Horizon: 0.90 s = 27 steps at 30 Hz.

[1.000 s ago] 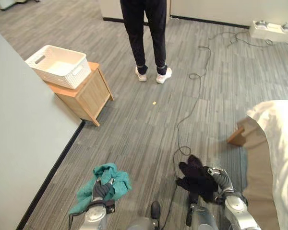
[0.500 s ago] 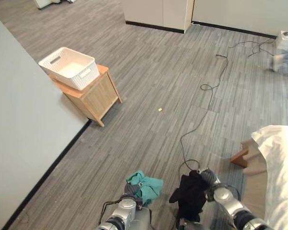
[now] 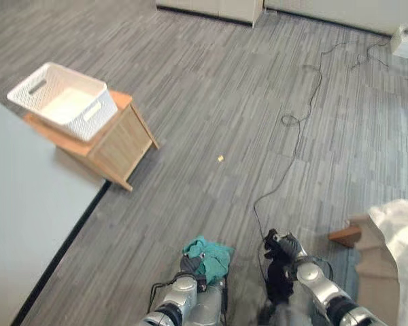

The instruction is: Tidy up the quilt and then pick up the clothes from the bed and put them into the laundry hamper.

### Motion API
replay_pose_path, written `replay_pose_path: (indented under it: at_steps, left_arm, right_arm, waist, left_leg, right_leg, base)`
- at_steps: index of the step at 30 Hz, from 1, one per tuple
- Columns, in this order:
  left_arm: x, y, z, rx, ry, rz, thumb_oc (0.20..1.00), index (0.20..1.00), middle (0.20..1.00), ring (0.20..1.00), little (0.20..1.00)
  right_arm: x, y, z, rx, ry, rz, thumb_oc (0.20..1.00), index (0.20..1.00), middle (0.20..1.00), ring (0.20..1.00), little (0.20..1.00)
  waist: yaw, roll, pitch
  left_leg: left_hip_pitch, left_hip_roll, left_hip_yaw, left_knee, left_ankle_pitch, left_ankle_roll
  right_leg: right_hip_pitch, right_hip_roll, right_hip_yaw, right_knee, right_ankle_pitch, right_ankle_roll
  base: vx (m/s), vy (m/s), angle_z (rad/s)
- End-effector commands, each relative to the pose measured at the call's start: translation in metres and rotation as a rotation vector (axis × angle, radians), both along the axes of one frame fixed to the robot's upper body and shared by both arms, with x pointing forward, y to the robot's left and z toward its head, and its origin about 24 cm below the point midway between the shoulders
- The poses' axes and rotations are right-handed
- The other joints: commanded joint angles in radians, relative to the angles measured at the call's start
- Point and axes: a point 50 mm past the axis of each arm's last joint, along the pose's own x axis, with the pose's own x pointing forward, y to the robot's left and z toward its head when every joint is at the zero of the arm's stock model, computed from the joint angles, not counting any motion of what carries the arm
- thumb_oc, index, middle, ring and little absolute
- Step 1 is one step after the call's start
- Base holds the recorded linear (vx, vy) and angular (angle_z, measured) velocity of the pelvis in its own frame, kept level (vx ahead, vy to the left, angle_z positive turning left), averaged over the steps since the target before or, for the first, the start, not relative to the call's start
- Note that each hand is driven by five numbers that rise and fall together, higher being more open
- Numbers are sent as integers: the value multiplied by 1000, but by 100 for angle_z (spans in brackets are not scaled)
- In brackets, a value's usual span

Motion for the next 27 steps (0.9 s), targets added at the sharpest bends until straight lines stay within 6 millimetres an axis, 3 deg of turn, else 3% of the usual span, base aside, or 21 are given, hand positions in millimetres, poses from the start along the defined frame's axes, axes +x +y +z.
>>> replay_pose_path:
  at_steps: [1,2,4,5,6,8,9,11,13,15,17,18,20,21,24,26,27]
  left_arm:
    - [44,-2,32,38,-190,-36,200,200,200,200,200]
    - [48,-3,36,48,-214,-50,200,200,200,200,200]
    - [54,-5,42,57,-248,-87,200,200,200,200,200]
    - [53,-5,42,57,-247,-87,200,200,200,200,200]
    - [57,-4,44,59,-257,-84,200,200,200,200,200]
    - [51,1,39,72,-234,-92,200,200,200,200,200]
    - [44,0,33,61,-209,-89,200,200,200,200,200]
    - [32,3,23,26,-161,-35,200,200,200,200,200]
    - [32,3,24,25,-167,-41,200,200,200,200,200]
    - [36,5,27,38,-179,-46,200,200,200,200,200]
    - [36,5,27,43,-176,-53,200,200,200,200,200]
    - [36,3,28,35,-183,-58,200,200,200,200,200]
    - [36,3,28,35,-183,-58,200,200,200,200,200]
    - [36,6,28,46,-185,-44,200,200,200,200,200]
    - [37,6,26,66,-157,-24,200,200,200,200,200]
    - [34,8,22,69,-130,-16,200,200,200,200,200]
    - [30,10,19,74,-113,-16,200,200,200,200,200]
  right_arm:
    - [63,14,69,126,-336,-5,200,200,200,200,200]
    - [63,15,72,136,-350,-4,200,200,200,200,200]
    - [63,8,75,133,-363,-15,200,200,200,200,200]
    - [62,8,75,133,-362,-16,200,200,200,200,200]
    - [62,4,76,117,-364,-22,200,200,200,200,200]
    - [57,2,71,93,-345,-12,200,200,200,200,200]
    - [52,1,65,88,-323,-12,200,200,200,200,200]
    - [47,-3,57,57,-295,0,200,200,200,200,200]
    - [51,0,59,53,-291,9,200,200,200,200,200]
    - [55,0,62,55,-298,12,200,200,200,200,200]
    - [56,0,61,57,-284,20,200,200,200,200,200]
    - [54,3,62,67,-291,40,200,200,200,200,200]
    - [54,3,62,67,-291,40,200,200,200,200,200]
    - [53,9,63,97,-309,54,200,200,200,200,200]
    - [59,18,65,148,-315,22,200,200,200,200,200]
    - [56,26,60,160,-289,37,200,200,200,200,200]
    - [57,28,60,164,-288,38,200,200,200,200,200]
  waist:
    - [-7,-1,38]
    - [-34,4,40]
    - [-75,1,26]
    - [-77,6,29]
    - [-100,11,24]
    - [-101,3,5]
    - [-93,16,3]
    - [-78,15,7]
    - [-31,-12,55]
    - [0,-38,78]
    - [24,-43,73]
    - [37,-41,53]
    - [37,-45,52]
    - [51,-26,12]
    - [57,-39,-6]
    - [79,-53,-35]
    - [97,-67,-45]
  left_leg:
    - [152,6,-82,-131,-83,4]
    - [183,8,-105,-131,-106,-8]
    - [231,6,-132,-131,-152,-38]
    - [237,13,-134,-131,-156,-40]
    - [281,25,-143,-131,-208,-65]
    - [342,40,-138,-131,-273,-74]
    - [376,58,-134,-117,-245,-84]
    - [284,43,-110,196,-143,-115]
    - [60,11,-101,618,-43,-128]
    - [-54,16,-45,753,-85,-110]
    - [-101,20,2,656,-134,-105]
    - [-105,29,45,438,-153,-91]
    - [-102,25,46,429,-147,-90]
    - [-66,81,156,52,-45,-97]
    - [-89,144,329,30,-7,-107]
    - [-54,117,323,-11,-24,-79]
    - [-40,83,305,-17,-33,-60]
  right_leg:
    - [150,93,-91,-277,129,8]
    - [125,83,-126,-365,97,-6]
    - [106,45,-172,-661,99,-25]
    - [119,53,-177,-675,103,-26]
    - [87,45,-172,-902,178,-7]
    - [90,30,-173,-937,187,0]
    - [114,51,-157,-925,187,-18]
    - [180,66,-140,-908,181,-69]
    - [267,62,-148,-916,159,-116]
    - [340,71,-147,-947,131,-131]
    - [392,78,-144,-980,108,-123]
    - [409,79,-134,-984,76,-103]
    - [407,75,-133,-984,77,-103]
    - [472,114,-167,-984,7,-83]
    - [558,120,-255,-984,-33,-69]
    - [571,87,-294,-922,-2,-30]
    - [556,49,-312,-807,41,6]
  base:
    - [654,19,135]
    - [713,-67,137]
    - [586,-99,141]
    - [623,-153,147]
    - [698,-206,113]
    - [767,-174,52]
    - [577,-109,31]
    - [523,-205,28]
    - [361,-261,38]
    - [393,-190,-47]
    - [575,31,-73]
    - [516,101,-55]
    - [432,118,-99]
    - [723,182,-119]
    - [663,135,-73]
    - [543,233,60]
    - [561,347,130]
